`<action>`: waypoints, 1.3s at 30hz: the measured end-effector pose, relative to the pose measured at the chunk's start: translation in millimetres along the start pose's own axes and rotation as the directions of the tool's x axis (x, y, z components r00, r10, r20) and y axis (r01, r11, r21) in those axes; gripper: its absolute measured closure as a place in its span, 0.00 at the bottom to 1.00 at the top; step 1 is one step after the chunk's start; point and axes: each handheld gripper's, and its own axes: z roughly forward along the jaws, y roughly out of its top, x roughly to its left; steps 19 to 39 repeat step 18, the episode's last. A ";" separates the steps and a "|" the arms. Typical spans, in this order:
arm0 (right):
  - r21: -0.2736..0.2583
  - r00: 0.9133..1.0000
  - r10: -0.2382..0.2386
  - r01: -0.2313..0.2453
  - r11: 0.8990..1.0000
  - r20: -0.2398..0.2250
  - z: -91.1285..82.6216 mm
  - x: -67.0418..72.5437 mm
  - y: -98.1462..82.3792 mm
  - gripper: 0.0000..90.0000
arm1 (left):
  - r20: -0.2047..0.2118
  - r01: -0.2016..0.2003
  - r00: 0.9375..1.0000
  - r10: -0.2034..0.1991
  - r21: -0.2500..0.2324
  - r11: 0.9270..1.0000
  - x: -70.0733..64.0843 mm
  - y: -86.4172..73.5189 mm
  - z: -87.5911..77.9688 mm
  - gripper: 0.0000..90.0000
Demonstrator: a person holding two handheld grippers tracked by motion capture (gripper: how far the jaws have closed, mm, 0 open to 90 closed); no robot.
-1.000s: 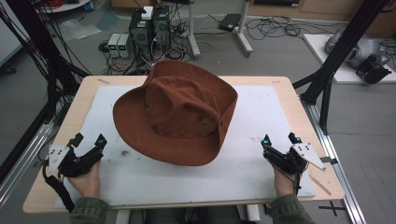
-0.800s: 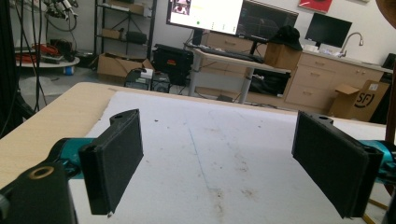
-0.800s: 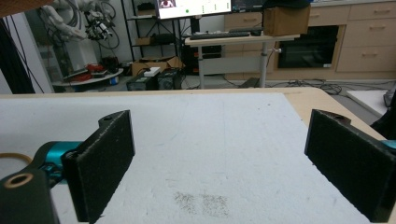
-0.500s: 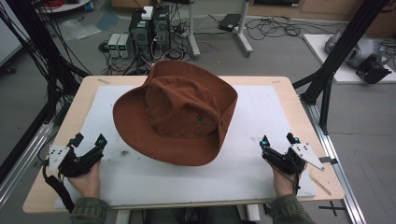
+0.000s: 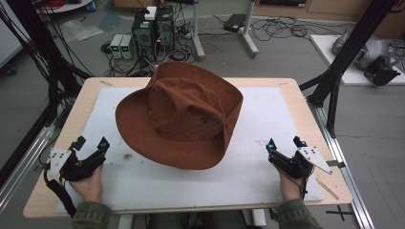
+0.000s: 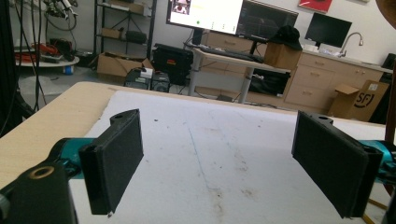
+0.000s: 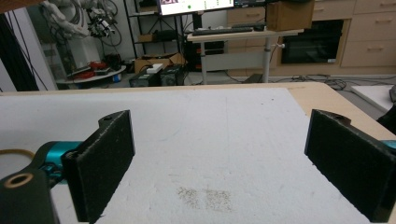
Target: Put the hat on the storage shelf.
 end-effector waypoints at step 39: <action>-0.036 1.000 0.001 -0.002 0.999 -0.016 -4.3 1.8 0.5 0.08 | -0.001 -0.001 1.000 0.001 0.001 1.000 1.1 0.1 -0.3 0.19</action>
